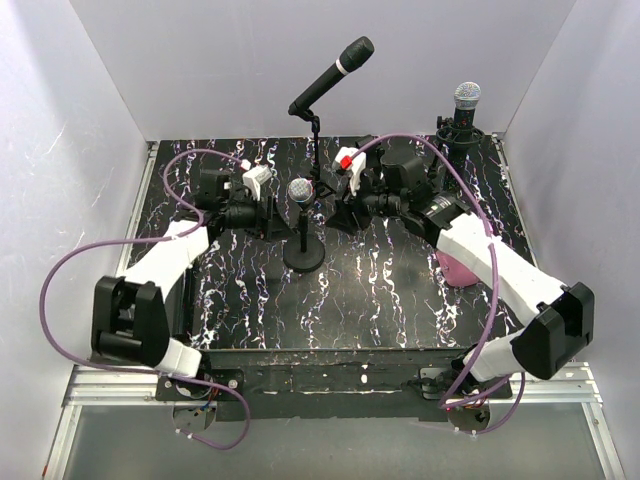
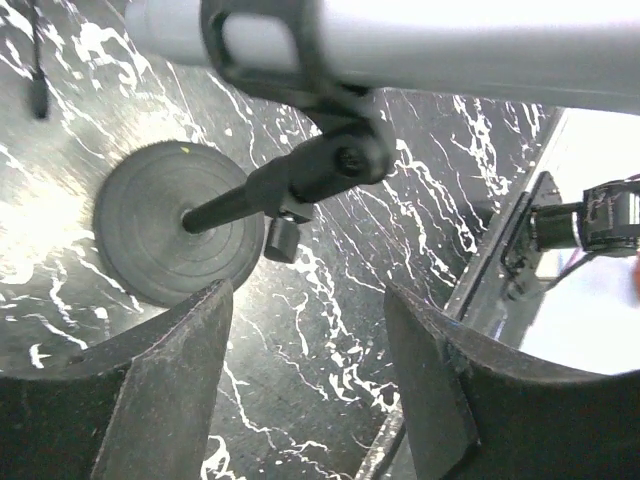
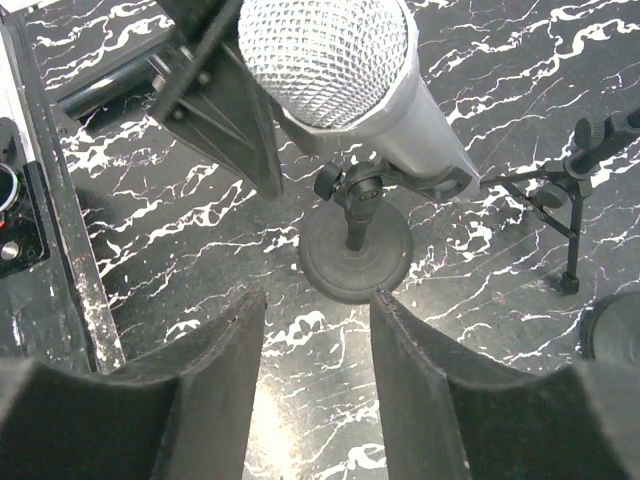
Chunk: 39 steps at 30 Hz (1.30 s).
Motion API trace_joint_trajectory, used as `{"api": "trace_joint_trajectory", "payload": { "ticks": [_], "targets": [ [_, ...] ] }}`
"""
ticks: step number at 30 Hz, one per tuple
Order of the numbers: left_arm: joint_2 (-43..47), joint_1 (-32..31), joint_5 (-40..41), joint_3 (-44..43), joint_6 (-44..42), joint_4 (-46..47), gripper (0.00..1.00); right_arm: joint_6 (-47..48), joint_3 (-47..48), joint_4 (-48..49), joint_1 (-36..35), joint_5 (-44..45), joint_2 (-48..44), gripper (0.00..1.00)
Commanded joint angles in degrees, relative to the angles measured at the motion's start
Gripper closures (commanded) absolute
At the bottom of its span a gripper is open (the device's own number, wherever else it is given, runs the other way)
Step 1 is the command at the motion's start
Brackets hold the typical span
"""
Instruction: Remove the microphone from the stand
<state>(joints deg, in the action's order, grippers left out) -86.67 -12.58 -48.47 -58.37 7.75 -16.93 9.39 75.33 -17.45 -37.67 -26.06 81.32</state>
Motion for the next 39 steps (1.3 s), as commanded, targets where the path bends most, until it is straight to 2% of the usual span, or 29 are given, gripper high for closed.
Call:
{"api": "trace_joint_trajectory", "payload": {
  "ticks": [1, 5, 9, 10, 12, 18, 26, 35, 39],
  "targets": [
    [8.53, 0.36, 3.73, -2.89, -10.99, -5.13, 0.36, 0.55, 2.72, -2.85, -0.03, 1.27, -3.88, 0.43],
    [11.09, 0.36, 4.17, -4.38, -13.63, -4.17, 0.32, -0.95, 1.31, -3.64, 0.14, 3.56, -5.64, 0.31],
    [11.26, 0.27, 4.52, -7.71, -16.79, -4.51, 0.27, -1.21, 1.48, -5.13, 0.23, 5.58, -6.35, 0.28],
    [11.35, 0.27, 4.78, -8.68, -17.67, -4.6, 0.22, -1.3, 1.66, -5.57, 0.14, 5.85, -6.52, 0.28],
    [12.05, 0.27, 4.96, -10.09, -20.39, -4.78, 0.02, -0.86, 2.36, -7.32, 0.32, 6.2, -6.96, 0.28],
    [14.95, 0.27, 2.86, -11.15, -29.62, -5.66, 0.02, -0.07, 4.47, -14.44, 0.67, 6.38, -8.54, 0.25],
    [13.2, -0.69, -1.19, -13.26, -36.4, -5.66, 0.02, -1.12, 2.89, -15.77, 0.84, 8.57, -9.95, 0.15],
    [10.48, -3.94, -0.49, -13.7, -41.32, -2.94, 0.02, -3.32, -0.44, -15.51, 0.93, 7.7, -11.0, 0.15],
    [9.68, -7.54, 3.72, -13.0, -42.38, 1.18, 0.02, -2.8, -0.71, -15.33, 0.93, 8.13, -10.92, 0.15]
  ]
}}
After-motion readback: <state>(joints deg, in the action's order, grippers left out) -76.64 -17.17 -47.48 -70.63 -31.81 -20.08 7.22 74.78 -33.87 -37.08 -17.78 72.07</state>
